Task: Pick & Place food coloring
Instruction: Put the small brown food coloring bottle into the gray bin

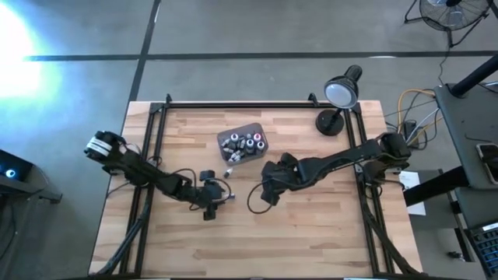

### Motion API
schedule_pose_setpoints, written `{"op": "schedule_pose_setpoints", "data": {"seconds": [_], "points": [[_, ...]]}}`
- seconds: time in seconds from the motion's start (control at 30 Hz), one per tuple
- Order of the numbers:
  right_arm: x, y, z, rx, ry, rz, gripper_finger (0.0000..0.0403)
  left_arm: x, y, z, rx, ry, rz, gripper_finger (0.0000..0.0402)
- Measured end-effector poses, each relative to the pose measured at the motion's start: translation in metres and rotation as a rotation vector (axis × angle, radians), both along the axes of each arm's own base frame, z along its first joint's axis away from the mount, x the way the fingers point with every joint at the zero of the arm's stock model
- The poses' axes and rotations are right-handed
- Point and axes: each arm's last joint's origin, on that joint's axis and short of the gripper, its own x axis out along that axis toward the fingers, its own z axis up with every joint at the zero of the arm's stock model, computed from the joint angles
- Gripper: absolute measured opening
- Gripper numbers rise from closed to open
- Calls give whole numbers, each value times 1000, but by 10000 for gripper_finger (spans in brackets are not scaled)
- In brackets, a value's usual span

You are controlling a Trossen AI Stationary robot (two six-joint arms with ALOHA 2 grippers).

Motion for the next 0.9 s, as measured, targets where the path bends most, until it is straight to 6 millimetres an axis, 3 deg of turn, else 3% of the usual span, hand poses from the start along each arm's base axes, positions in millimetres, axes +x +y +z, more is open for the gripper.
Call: {"op": "schedule_pose_setpoints", "data": {"seconds": [0.2,0.4,0.67,0.8,0.9], "points": [[-1,1,-1,-3,2,-2,224,15,2,-4,-54,18,-37,183],[-1,0,-2,-2,3,-7,224,26,4,-5,-53,19,-29,133],[-4,-1,-7,-6,21,-7,224,21,6,-4,-40,77,-33,57],[-6,-1,-10,-14,33,-5,224,12,8,4,-37,135,-42,47],[-7,-2,-7,-70,15,-24,224,7,13,21,-7,173,-27,48]]}}
